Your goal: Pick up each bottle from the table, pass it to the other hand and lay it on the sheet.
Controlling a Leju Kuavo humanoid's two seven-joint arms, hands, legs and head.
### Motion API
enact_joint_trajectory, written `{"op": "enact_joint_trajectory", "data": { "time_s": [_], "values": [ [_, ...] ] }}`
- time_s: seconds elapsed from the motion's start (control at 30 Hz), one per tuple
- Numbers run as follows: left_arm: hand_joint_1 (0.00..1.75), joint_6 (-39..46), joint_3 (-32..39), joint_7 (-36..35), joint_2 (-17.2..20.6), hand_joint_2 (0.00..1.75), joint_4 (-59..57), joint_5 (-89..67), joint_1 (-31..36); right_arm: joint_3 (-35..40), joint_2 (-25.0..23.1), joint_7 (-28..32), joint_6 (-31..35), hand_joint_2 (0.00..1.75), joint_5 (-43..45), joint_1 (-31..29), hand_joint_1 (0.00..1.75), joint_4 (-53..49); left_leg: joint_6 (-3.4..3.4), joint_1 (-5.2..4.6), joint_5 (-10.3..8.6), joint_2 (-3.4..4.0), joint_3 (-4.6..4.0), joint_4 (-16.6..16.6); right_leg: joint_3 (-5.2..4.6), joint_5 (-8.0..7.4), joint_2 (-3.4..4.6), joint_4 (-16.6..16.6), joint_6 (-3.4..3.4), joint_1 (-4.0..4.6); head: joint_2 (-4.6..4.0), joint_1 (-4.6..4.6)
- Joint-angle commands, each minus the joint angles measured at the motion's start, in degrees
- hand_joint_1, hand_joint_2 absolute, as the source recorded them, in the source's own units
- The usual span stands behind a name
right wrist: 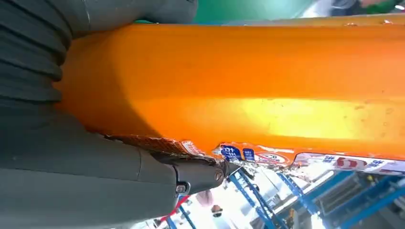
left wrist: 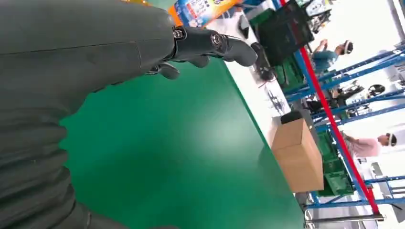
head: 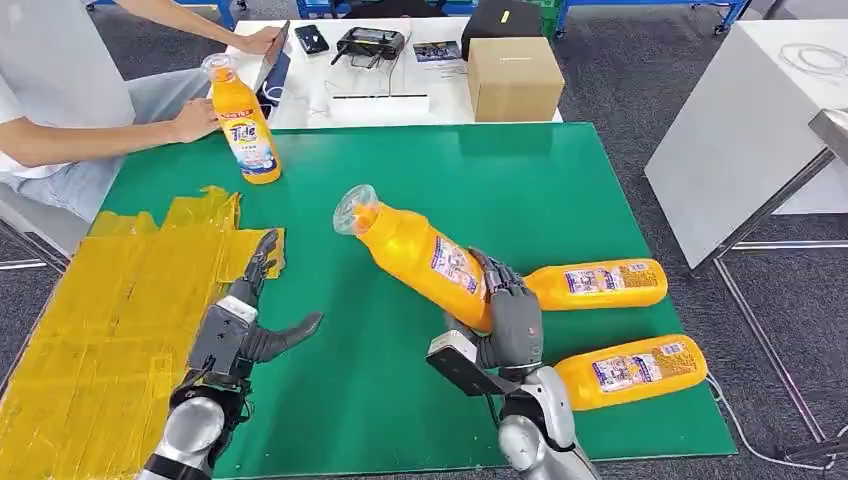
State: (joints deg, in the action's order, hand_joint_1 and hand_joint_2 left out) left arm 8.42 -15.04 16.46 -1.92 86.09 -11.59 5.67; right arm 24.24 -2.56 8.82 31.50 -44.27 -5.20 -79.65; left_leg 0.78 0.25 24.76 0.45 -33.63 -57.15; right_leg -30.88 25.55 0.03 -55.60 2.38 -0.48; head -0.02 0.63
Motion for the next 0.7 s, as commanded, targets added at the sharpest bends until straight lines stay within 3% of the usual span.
{"op": "enact_joint_trajectory", "data": {
  "time_s": [0.03,0.07,0.27,0.7],
  "values": [
    [0.0,-14.58,-2.9,-1.33,0.37,1.75,-5.41,17.39,4.63,1.41,-2.58,4.88,-9.85,1.75,12.73,-4.55,1.75,4.77,-0.04,0.05,0.03,-0.08,0.13,0.02,0.16,0.04,-0.06,0.04,-0.07,0.06,0.0,-0.02],
    [0.0,-15.44,-3.31,-1.49,0.54,1.75,-5.98,18.74,5.52,2.25,-2.96,5.65,-12.93,1.75,15.59,-5.5,1.75,6.69,-0.03,0.04,0.02,-0.04,0.09,0.01,0.1,0.02,-0.02,0.03,-0.06,0.05,0.0,-0.02],
    [0.0,-16.17,-5.92,-1.93,0.76,1.75,-7.68,20.79,9.05,6.41,-4.5,10.01,-14.93,1.75,18.56,-7.62,1.75,12.55,-0.04,0.05,-0.01,-0.07,0.13,0.05,0.15,0.0,-0.04,0.06,-0.06,0.06,0.0,-0.02],
    [0.0,-16.3,-6.47,-1.97,0.8,1.75,-8.09,21.45,9.33,7.56,-4.4,10.38,-15.38,1.75,18.34,-7.8,1.75,13.38,-0.05,0.04,0.0,-0.02,0.08,0.05,0.12,0.01,0.0,0.05,-0.05,0.04,0.0,0.0]
  ]
}}
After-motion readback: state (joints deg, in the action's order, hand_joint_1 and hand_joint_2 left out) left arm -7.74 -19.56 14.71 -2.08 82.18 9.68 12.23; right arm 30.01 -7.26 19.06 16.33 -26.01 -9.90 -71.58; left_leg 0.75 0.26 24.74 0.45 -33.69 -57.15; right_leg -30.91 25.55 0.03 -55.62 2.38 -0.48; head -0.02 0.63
